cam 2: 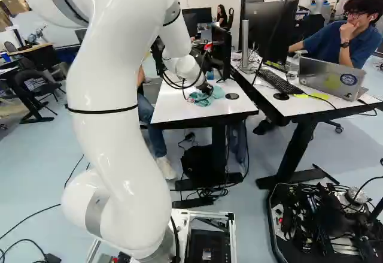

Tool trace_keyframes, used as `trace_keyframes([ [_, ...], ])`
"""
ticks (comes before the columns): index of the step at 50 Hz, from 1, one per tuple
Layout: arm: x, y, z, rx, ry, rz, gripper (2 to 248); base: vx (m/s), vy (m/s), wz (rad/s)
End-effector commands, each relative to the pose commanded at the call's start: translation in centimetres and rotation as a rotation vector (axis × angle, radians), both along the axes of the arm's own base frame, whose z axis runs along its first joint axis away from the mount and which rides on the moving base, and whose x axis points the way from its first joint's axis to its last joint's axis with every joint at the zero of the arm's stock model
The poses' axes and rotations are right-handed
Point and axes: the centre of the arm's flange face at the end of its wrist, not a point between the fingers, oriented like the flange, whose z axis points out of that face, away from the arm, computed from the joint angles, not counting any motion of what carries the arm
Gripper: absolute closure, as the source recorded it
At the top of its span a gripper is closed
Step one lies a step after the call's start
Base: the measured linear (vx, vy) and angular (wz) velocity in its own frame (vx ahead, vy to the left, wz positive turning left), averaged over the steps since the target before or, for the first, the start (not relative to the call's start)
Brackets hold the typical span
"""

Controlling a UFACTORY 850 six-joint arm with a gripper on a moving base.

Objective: Clean the table with the green towel

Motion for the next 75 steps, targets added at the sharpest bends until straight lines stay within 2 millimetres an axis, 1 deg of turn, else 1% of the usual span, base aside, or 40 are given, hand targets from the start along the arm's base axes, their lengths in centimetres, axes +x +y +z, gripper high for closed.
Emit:
trace_keyframes([
  [8,-1.5,0.7,0.1,0.001,0.008,0.007,217,0.0,0.0,0.0],
  [17,-3.2,0.8,0.2,0.003,0.017,0.005,217,0.0,0.0,0.0],
  [25,-4.6,0.3,0.3,0.004,0.022,-0.01,217,0.0,0.0,0.0],
  [35,-5.8,-1.1,0.3,0.005,0.026,-0.041,217,0.0,0.0,0.0],
  [55,-6.7,-4.4,0.3,0.006,0.025,-0.107,217,0.0,0.0,0.0],
  [69,-6.7,-6.8,0.3,0.006,0.023,-0.151,217,0.0,0.0,0.0],
  [75,-6.2,-7.7,0.2,0.005,0.019,-0.166,217,0.0,0.0,0.0],
])
